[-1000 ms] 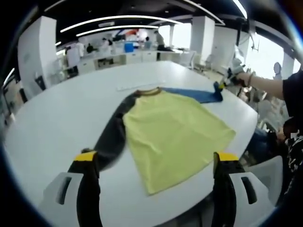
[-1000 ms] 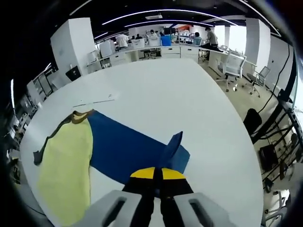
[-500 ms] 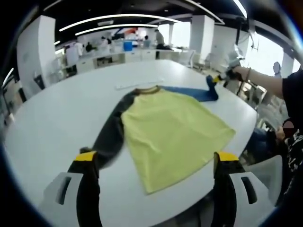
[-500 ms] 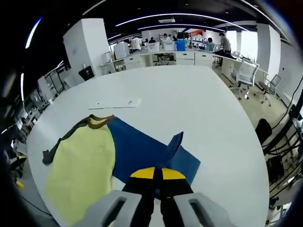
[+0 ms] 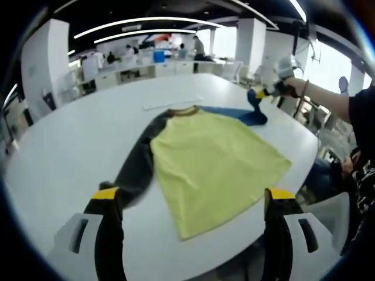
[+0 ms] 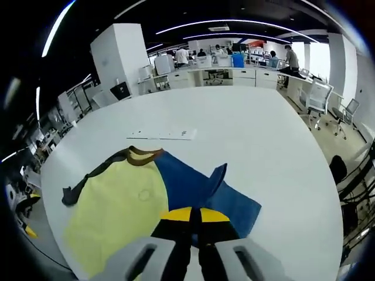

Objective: Fold the garment on the visible template until the final outline fits inside the template.

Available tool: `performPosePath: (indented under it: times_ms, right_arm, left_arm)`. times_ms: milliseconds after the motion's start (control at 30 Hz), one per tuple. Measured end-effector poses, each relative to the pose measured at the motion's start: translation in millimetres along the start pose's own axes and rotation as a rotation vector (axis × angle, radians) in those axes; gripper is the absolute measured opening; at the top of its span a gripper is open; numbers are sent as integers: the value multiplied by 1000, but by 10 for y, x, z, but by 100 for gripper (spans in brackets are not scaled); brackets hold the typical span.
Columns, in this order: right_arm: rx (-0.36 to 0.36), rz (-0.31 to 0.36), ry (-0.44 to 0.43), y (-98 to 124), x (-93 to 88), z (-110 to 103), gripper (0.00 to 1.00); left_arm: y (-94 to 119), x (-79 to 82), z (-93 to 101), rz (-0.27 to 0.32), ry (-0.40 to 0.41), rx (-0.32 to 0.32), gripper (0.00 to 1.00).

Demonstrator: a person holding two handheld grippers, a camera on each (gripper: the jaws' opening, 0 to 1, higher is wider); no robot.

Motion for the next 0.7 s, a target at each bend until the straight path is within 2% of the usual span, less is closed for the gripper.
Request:
performPosePath:
  times_ms: [700]
  right_arm:
    - [139, 31, -17, -174, 75, -579, 0]
  left_arm:
    - [-23, 17, 32, -5, 1, -6, 97]
Point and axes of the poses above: the point that each gripper's makers call its tool centre point, and the gripper's own axes: y roughly backward along the fingers, z roughly to its right, x roughly out of its top, the point moved 6 cm from there along y, roughly backward along the fingers, and after that the axes turned 12 degrees about -y, right-handed, at the moved point
